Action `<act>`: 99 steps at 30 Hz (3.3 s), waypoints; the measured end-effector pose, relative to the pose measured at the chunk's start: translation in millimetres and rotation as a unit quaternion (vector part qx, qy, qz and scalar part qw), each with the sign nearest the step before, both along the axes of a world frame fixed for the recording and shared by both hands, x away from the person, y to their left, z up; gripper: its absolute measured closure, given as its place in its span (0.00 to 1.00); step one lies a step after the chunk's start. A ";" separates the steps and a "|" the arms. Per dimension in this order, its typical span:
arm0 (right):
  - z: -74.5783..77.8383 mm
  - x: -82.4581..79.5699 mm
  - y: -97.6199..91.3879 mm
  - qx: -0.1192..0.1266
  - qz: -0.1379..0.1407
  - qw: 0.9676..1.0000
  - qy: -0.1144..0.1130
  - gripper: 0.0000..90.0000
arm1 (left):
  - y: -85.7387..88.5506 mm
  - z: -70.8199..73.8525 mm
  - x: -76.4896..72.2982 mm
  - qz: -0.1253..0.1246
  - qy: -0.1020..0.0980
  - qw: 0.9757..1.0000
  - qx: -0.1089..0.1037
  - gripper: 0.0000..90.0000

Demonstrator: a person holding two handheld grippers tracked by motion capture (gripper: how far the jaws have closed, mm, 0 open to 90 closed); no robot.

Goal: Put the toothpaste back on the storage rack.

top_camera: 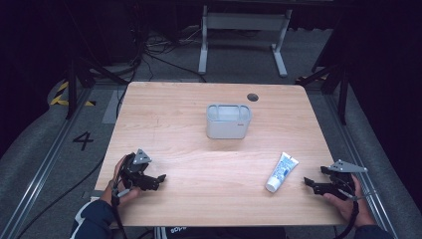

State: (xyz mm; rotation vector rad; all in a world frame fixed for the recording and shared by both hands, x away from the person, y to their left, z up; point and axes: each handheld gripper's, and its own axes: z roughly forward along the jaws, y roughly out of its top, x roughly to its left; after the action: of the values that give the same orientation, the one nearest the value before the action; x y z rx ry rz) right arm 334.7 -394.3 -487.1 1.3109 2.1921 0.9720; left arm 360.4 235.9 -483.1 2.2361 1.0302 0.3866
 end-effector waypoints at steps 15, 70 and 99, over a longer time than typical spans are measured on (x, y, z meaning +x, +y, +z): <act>1.2 0.7 1.9 -0.004 -0.011 1.000 0.005 0.17 | 2.9 -0.3 0.5 -0.014 0.001 1.000 -0.003 0.00; 36.3 28.5 92.7 0.046 -0.058 0.993 0.087 0.18 | 3.2 -0.3 -0.3 -0.010 0.000 1.000 -0.006 0.00; 28.6 50.3 117.0 -0.036 -0.029 0.988 0.146 0.38 | 3.1 -0.3 -0.3 -0.010 0.000 1.000 -0.006 0.00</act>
State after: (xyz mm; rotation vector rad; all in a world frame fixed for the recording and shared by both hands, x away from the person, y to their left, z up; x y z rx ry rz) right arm 385.0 -277.3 -458.6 1.5551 2.3612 0.7095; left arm 360.1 239.0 -483.4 2.2345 1.0066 0.3706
